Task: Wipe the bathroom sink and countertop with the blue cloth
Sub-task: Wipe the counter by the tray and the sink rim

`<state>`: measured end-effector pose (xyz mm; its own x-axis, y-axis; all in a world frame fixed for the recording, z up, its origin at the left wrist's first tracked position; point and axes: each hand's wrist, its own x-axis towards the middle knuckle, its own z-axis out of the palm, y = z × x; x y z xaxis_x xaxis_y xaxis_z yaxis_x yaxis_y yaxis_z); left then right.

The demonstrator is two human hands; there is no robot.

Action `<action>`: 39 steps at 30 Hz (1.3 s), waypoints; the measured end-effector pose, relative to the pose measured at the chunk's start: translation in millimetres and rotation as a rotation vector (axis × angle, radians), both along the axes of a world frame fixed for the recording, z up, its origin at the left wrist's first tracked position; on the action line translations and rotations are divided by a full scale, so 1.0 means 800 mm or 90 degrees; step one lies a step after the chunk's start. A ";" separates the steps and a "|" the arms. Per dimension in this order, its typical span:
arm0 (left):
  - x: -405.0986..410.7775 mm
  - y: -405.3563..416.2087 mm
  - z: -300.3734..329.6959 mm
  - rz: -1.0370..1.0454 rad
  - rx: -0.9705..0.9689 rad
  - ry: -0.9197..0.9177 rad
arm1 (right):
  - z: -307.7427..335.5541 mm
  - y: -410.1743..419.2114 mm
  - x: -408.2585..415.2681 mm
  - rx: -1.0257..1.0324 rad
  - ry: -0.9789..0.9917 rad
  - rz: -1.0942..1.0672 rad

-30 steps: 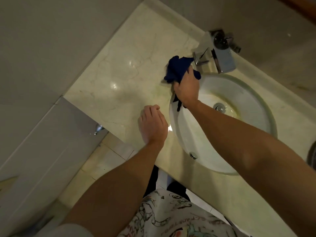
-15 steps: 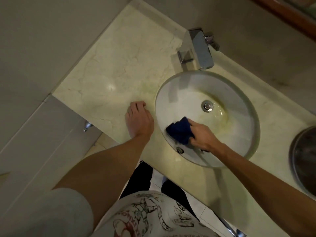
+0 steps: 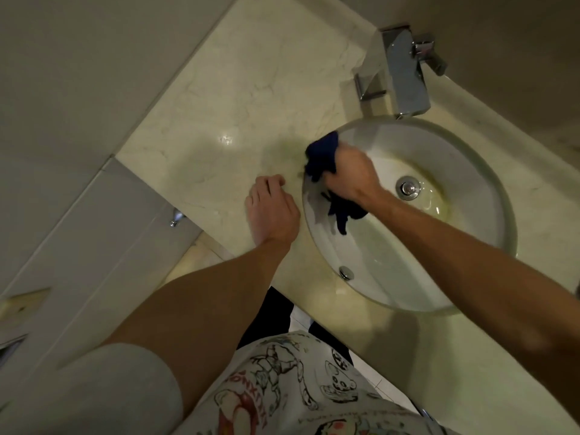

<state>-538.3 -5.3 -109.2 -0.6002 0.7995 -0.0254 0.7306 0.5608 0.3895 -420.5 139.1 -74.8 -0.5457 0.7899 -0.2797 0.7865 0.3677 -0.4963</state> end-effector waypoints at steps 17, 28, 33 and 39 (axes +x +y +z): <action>0.003 0.003 0.008 0.000 -0.011 0.001 | 0.005 0.043 0.078 0.097 -0.083 0.061; 0.002 0.003 0.005 -0.004 -0.004 0.021 | 0.005 0.142 0.144 0.375 -0.298 0.340; 0.003 0.002 0.003 -0.013 0.005 0.028 | 0.004 0.115 0.247 0.361 -0.384 0.205; 0.005 0.002 0.004 -0.010 0.018 0.036 | -0.005 0.004 0.354 0.268 -0.420 -0.028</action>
